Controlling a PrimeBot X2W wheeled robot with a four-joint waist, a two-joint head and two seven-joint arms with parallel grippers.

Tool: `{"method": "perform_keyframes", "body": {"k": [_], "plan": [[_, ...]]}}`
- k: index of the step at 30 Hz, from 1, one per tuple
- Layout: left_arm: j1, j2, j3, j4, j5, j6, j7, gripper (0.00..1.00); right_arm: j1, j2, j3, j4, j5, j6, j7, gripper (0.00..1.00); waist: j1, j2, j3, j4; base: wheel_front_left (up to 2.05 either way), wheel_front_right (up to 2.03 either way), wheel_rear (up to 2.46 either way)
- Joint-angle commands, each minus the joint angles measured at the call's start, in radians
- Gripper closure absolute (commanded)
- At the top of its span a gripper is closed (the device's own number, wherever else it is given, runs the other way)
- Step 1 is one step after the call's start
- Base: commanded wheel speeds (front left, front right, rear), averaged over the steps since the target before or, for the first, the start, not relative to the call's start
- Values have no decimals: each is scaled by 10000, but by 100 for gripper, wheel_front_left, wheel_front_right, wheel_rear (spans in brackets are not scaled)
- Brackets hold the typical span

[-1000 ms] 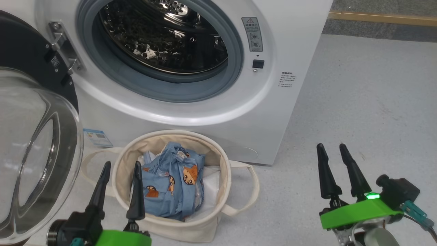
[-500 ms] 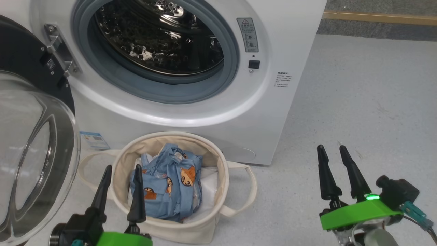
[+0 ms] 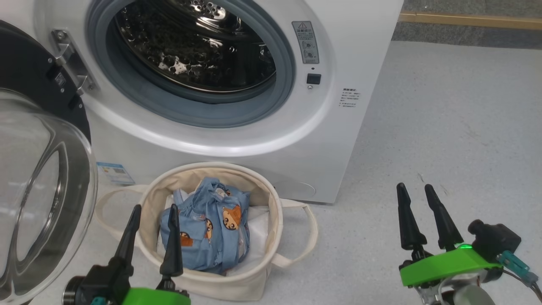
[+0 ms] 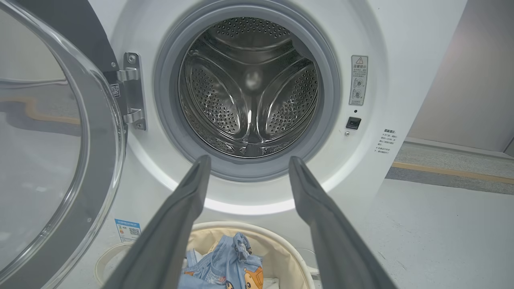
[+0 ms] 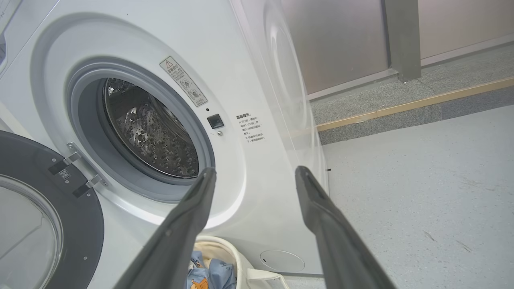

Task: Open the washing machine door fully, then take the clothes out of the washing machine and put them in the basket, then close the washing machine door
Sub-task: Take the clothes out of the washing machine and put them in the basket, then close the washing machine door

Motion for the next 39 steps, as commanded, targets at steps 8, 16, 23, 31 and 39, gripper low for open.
{"method": "perform_keyframes", "body": {"k": [8, 16, 23, 31, 39], "plan": [[-365, 74, 121, -332, 198, 33, -46, 0, -280, 3, 183, -285, -98, 2, -122, 0, 0, -1, 55, -40, 0, 0, 0], [-328, 74, 105, -277, 56, 46, -46, 0, -267, 3, 203, -277, -66, 2, -122, 0, 0, -1, -18, -86, 0, 0, 0], [-313, 74, 132, -218, 26, -18, -46, 0, -257, 3, 202, -280, -48, 2, -122, 0, 0, -1, -45, -137, 0, 0, 0], [-351, 74, 59, -191, 86, -121, -46, 0, -286, 3, 206, -290, 5, 2, -122, 0, 0, -1, 29, -174, 0, 0, 0], [-470, 74, -17, -172, -26, -158, -46, 0, -318, 3, 216, -286, -7, 2, -122, 0, 0, -1, 90, -144, 0, 0, 0]]}}
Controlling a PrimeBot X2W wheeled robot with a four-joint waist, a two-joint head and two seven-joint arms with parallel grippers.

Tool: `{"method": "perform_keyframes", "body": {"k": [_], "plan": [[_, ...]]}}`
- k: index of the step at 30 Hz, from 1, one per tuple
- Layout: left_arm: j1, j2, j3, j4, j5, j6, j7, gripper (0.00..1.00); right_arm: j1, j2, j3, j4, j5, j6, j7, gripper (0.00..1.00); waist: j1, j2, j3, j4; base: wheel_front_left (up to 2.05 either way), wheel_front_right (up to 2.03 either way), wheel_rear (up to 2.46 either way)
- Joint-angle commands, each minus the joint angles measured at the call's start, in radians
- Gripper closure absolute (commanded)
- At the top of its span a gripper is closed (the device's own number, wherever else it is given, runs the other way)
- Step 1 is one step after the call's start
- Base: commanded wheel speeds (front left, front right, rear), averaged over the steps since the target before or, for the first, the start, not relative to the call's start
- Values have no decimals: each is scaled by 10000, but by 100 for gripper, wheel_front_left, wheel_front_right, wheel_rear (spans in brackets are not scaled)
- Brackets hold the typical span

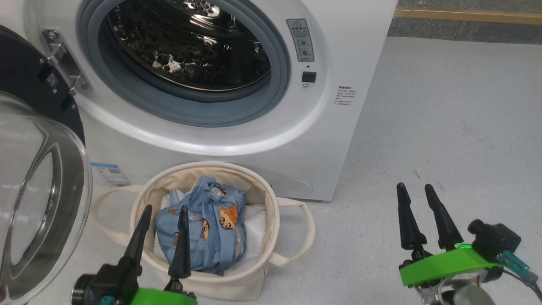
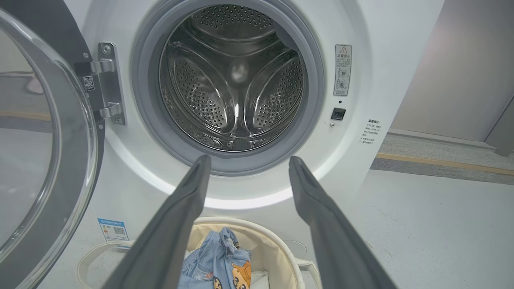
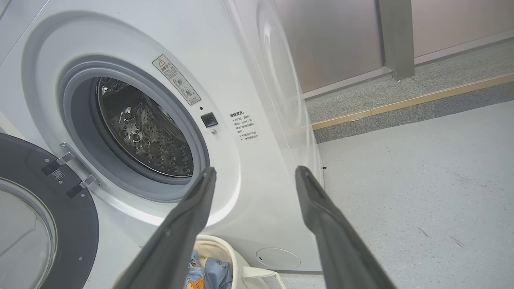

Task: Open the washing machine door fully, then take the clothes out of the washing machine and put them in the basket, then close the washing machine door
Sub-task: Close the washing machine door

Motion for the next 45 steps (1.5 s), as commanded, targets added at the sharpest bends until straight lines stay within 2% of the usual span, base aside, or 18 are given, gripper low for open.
{"method": "perform_keyframes", "body": {"k": [1, 14, 21, 30, 38, 45], "plan": [[-416, 70, 261, -293, -70, -39, -46, 0, -300, 3, 222, -318, -13, 2, -122, 0, 0, 0, 5, 2, 0, 0, 0], [-336, 70, 192, -103, -203, -105, -46, 0, -278, 3, 225, -322, 3, 2, -122, 0, 0, 0, 3, 15, 0, 0, 0], [-343, 70, 309, 75, -685, -163, -46, 0, -274, 3, 215, -306, 2, 2, -122, 0, 0, 0, 25, 60, -28, 8, 21], [-443, 70, 285, 189, -640, -272, -46, 0, -280, 3, 219, -280, -37, 2, -122, 0, 0, 0, 64, 163, -163, 56, 106], [-427, 70, 35, 97, 121, -251, -46, 0, -261, 3, 278, -269, -81, 2, -122, 0, 0, 0, 54, 251, -227, 167, 59], [-339, 70, -136, -45, 167, -142, -46, 0, -212, 3, 410, -216, -113, 2, -122, 0, 0, 0, 25, 396, -130, 130, 0]]}}
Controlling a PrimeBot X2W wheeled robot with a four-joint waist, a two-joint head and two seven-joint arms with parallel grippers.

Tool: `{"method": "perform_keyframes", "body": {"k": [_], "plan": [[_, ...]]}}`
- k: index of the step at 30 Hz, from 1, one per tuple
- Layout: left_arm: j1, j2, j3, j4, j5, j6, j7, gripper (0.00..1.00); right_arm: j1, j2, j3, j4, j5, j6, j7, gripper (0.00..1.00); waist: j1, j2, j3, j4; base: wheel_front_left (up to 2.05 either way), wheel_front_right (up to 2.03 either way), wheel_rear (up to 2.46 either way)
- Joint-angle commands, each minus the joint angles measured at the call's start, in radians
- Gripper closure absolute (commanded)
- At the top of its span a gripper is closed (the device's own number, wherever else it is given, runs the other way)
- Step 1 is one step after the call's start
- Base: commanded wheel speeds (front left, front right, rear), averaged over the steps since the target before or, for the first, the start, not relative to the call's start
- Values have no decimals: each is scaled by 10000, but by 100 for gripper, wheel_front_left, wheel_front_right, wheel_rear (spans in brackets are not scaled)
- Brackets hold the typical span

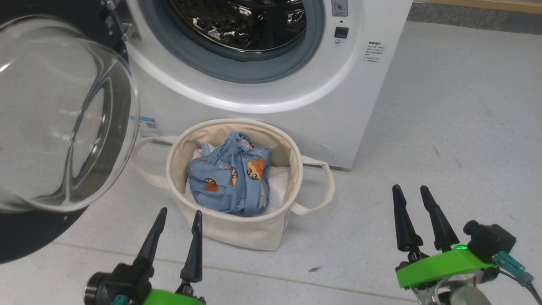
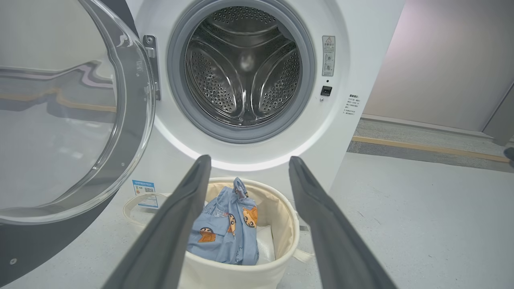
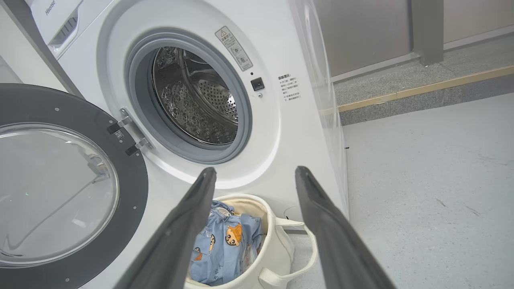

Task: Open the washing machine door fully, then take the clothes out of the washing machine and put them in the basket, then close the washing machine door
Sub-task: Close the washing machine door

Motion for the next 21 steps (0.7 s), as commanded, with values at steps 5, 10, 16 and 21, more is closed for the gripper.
{"method": "perform_keyframes", "body": {"k": [5, 10, 16, 21], "plan": [[-243, 47, 229, -595, -2, 145, -46, 0, -261, -12, 389, -385, -65, 2, -122, 0, 0, -1, 41, 287, -48, 48, 0], [-203, 47, 371, -950, -143, 354, -46, 0, -328, -12, 710, -571, -29, 2, -122, 0, 0, -1, 35, 856, -1, 1, 0], [-113, 47, 536, -1512, -287, 746, -46, 0, -353, -12, 1371, -786, -109, 2, -122, 0, 0, -1, 46, 2015, 0, 0, 0], [44, 47, 580, -1912, -386, 1095, -46, 0, -342, -12, 2007, -889, -209, 2, -122, 0, 0, -1, -64, 3185, 0, 0, 0]]}}
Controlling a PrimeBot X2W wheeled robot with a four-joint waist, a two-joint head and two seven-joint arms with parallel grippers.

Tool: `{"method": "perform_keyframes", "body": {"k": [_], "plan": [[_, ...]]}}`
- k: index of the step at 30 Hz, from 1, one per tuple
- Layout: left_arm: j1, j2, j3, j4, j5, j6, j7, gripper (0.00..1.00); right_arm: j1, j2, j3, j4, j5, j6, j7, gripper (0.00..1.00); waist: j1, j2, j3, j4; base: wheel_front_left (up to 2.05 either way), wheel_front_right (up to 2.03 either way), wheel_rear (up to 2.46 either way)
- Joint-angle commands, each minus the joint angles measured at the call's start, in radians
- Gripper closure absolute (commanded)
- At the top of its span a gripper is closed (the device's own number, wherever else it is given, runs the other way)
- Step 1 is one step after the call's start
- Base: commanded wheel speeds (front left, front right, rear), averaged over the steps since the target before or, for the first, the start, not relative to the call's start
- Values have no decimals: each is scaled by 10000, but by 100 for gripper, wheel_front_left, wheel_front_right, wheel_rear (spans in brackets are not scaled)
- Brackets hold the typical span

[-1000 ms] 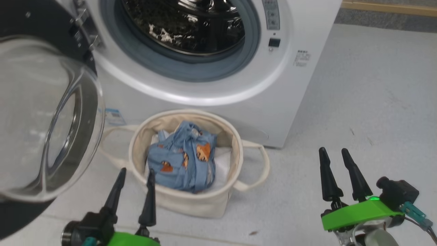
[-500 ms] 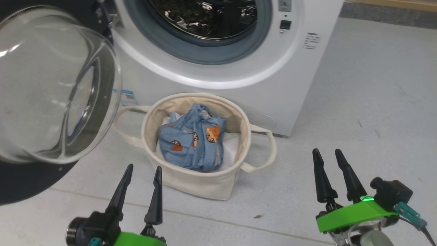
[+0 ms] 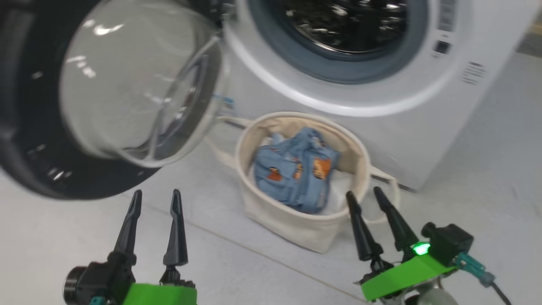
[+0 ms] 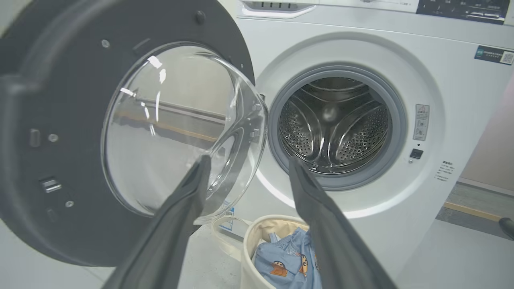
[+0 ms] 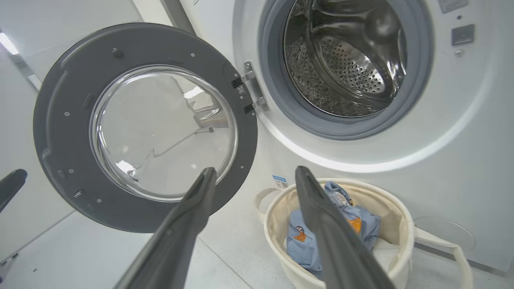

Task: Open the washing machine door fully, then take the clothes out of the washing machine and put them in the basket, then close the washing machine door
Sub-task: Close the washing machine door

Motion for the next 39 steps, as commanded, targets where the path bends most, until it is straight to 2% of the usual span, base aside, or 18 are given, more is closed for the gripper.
{"method": "perform_keyframes", "body": {"k": [1, 2, 8, 12, 21, 22, 28, 32, 36, 39], "plan": [[4, 49, 362, -470, -26, 129, -46, 0, -314, 1, 442, -392, -161, 2, -122, 0, 0, 0, -129, 1034, 0, 0, 0], [4, 49, 362, -470, -26, 129, -46, 0, -314, 1, 442, -392, -161, 2, -122, 0, 0, 0, -129, 1034, 0, 0, 0], [208, 49, 505, -508, -236, 303, -46, 0, -168, 1, 879, -462, -303, 2, -122, 0, 0, 0, -392, 2258, 0, 0, 0], [317, 49, 659, -264, -168, 302, -46, 0, -1, 1, 993, -444, -340, 2, -122, 0, 0, 0, -554, 2810, 0, 0, 0], [397, 49, 1101, 40, -165, 133, -46, 0, 123, 1, 1029, -459, -244, 2, -122, 0, 0, 0, -595, 3131, 0, 0, 0], [399, 49, 1145, 40, -190, 73, -46, 100, 120, 1, 1040, -451, -238, 2, -122, 0, 0, 0, -576, 3115, 0, 0, 0], [361, 55, 2003, -120, -747, -451, -46, 100, 110, 1, 1010, -336, -199, 2, -122, 0, 0, 0, -476, 2898, 0, 0, 0], [444, 708, 3617, -313, -1303, -1342, -46, 100, 29, 1, 1019, -203, -205, 2, -122, 0, 0, 0, -339, 2569, 0, 0, 0], [266, 1454, 4962, -74, -3553, -1870, 215, 100, -38, 1, 900, -68, -444, 2, -122, 0, 0, 0, -149, 2369, 0, 0, 0], [23, 2212, 5771, -452, -6162, -1995, 1386, 100, -95, 1, 757, -56, -561, 2, -122, 0, 0, 0, 23, 2169, 0, 0, 0]]}}
